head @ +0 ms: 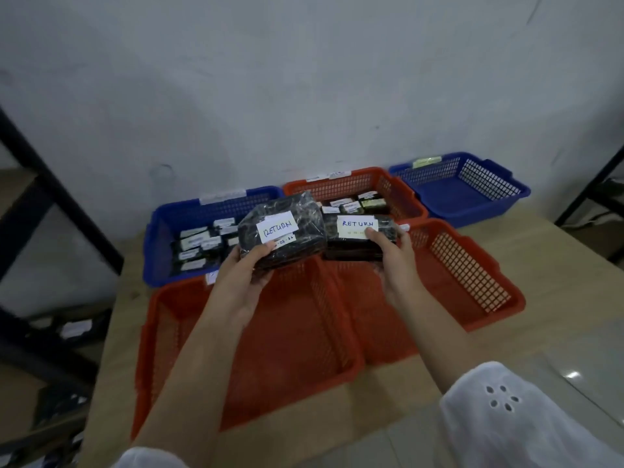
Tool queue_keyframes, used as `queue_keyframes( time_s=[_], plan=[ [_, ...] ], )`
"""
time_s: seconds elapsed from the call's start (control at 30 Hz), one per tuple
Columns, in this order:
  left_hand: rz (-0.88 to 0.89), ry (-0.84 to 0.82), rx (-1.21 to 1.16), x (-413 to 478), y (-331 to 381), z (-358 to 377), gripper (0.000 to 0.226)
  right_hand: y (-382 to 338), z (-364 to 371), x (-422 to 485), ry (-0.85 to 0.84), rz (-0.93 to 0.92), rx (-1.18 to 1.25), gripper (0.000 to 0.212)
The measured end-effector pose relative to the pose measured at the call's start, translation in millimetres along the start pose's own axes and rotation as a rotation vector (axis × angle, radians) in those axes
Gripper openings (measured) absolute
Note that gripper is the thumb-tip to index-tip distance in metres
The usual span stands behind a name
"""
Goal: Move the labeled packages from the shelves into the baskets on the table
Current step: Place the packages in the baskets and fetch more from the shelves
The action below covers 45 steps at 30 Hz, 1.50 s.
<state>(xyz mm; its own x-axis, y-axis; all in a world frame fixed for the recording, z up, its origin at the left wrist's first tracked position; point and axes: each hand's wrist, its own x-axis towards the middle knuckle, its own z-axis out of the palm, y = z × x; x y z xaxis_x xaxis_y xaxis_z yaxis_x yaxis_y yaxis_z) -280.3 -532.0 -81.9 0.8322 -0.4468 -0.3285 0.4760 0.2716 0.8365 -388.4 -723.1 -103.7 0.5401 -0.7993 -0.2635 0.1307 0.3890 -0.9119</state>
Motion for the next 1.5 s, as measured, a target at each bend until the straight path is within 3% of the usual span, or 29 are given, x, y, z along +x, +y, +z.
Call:
queue_keyframes(
  time_s=[0.27,0.4,0.57,0.77,1.03,1.17,1.33,1.5],
  plan=[
    [-0.008,0.041,-0.021,75,-29,88,0.024,-56,-45,141,0.146,-0.037,0.041,0.045],
    [-0.019,0.157,-0.043,104,-52,131,0.027,-63,-60,211,0.159,-0.055,-0.218,0.054],
    [-0.022,0.263,-0.066,126,-77,171,0.025,-51,-70,265,0.014,-0.013,-0.597,0.060],
    [-0.016,0.365,-0.074,143,-88,182,0.034,-29,-62,292,-0.137,-0.058,-1.034,0.067],
    [-0.038,0.364,-0.029,165,-94,184,0.029,-14,-58,295,-0.075,-0.176,-1.412,0.063],
    [-0.059,0.347,-0.021,173,-98,182,0.032,-13,-63,294,-0.044,-0.375,-1.697,0.065],
    [-0.071,0.324,-0.029,178,-103,178,0.028,-18,-64,296,-0.011,-0.452,-1.734,0.064],
    [-0.082,0.316,-0.030,180,-107,178,0.027,-24,-58,298,-0.087,-0.404,-1.690,0.062]
  ],
)
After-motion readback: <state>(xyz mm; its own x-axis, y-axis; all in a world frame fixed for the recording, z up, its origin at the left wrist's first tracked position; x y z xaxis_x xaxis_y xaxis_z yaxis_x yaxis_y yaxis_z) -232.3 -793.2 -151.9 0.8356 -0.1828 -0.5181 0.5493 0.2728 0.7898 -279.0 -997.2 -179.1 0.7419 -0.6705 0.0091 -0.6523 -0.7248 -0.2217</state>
